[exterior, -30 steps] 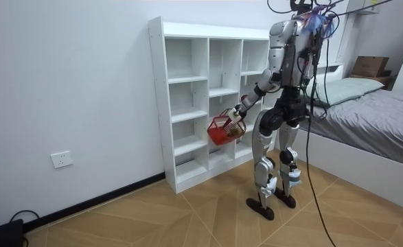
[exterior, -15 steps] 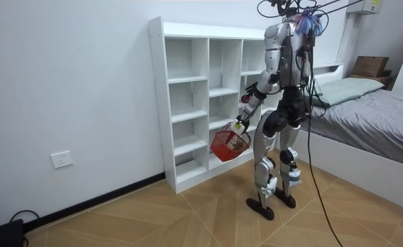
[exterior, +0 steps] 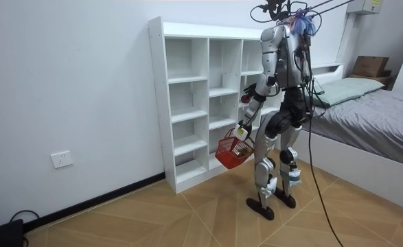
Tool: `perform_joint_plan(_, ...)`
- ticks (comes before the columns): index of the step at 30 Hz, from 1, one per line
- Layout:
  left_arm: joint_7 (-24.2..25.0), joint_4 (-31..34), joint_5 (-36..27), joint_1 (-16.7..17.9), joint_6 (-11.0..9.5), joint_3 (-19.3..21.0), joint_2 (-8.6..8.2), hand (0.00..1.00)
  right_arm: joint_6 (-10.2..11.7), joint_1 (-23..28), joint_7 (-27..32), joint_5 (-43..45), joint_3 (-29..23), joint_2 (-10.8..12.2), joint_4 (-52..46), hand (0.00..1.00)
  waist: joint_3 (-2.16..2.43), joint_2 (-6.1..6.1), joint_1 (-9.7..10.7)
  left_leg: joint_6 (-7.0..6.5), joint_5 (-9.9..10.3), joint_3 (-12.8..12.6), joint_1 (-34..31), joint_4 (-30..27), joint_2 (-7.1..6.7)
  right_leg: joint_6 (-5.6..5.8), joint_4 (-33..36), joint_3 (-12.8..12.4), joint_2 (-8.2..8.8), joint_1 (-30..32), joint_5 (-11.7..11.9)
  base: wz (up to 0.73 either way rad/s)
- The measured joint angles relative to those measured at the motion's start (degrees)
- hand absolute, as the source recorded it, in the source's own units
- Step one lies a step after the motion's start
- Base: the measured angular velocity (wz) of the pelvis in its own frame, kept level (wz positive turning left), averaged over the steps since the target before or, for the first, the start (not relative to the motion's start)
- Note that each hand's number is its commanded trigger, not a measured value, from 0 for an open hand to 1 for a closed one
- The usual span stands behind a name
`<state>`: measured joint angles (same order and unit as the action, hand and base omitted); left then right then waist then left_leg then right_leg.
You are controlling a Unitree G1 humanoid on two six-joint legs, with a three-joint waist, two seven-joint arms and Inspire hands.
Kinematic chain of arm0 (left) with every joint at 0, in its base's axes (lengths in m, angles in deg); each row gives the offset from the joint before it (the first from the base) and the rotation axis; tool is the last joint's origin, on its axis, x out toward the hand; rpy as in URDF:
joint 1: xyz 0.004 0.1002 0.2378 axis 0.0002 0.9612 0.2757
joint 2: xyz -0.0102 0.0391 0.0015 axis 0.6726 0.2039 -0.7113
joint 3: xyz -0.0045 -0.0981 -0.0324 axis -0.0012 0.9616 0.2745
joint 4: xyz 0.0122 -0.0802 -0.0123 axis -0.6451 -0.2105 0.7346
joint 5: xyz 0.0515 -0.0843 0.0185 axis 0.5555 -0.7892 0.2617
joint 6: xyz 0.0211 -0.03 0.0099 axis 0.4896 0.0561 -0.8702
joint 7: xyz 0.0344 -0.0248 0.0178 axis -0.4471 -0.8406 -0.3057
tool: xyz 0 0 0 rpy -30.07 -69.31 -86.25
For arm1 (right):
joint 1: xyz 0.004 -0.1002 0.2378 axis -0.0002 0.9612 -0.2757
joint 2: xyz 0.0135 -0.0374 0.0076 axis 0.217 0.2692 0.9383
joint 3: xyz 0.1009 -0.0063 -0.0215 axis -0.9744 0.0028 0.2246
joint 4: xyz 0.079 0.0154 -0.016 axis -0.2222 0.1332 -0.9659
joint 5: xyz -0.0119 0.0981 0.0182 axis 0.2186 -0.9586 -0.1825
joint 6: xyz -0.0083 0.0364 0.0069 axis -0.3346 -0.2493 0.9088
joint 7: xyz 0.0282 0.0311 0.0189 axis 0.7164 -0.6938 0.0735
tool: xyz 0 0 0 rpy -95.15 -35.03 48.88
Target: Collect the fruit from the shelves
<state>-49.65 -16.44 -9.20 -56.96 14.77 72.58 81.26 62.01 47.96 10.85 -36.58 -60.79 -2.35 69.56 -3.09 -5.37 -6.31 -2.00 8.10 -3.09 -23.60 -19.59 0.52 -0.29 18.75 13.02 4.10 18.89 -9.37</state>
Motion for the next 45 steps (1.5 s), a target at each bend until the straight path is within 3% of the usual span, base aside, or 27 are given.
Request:
perform_joint_plan(16,0.29,0.56,-0.10,-0.01,-0.39,-0.57,-0.16,1.00,0.10,-0.38,7.12,1.05,-1.10,-0.66,-1.13,0.00,0.04,0.02,0.34,-0.51,-0.82,-0.71,-3.40,-0.43,-0.30,-0.17,1.99,-0.43,0.76,4.39,0.10,-0.01)
perform_joint_plan(25,-0.53,0.92,-0.55,-0.33,-0.39,-1.95,-0.60,1.00,0.18,0.00,9.56,-3.18,-0.45,-0.66,1.19,0.00,0.00,0.17,1.15,-0.59,-0.76,-0.86,-4.04,-1.31,-0.19,-0.22,2.47,-0.62,0.77,4.73,0.13,0.00)
perform_joint_plan(36,-0.55,1.01,-0.68,-0.48,-0.60,-4.11,-1.49,1.00,0.18,0.40,9.70,-4.86,-0.41,-0.66,1.82,0.00,-0.04,0.58,0.95,-0.69,-1.06,-2.30,-4.72,-1.59,0.04,-0.33,4.16,-2.23,0.80,6.84,0.20,-0.06)
perform_joint_plan(45,-0.48,1.20,-0.70,-1.34,-0.71,-4.16,-1.46,1.00,0.18,-1.39,10.70,-4.90,-0.38,-0.66,1.59,0.00,-0.31,0.08,0.09,-0.73,-1.14,-2.90,-5.95,-1.75,0.04,-0.55,5.18,-2.80,0.97,8.61,-0.13,-0.03)
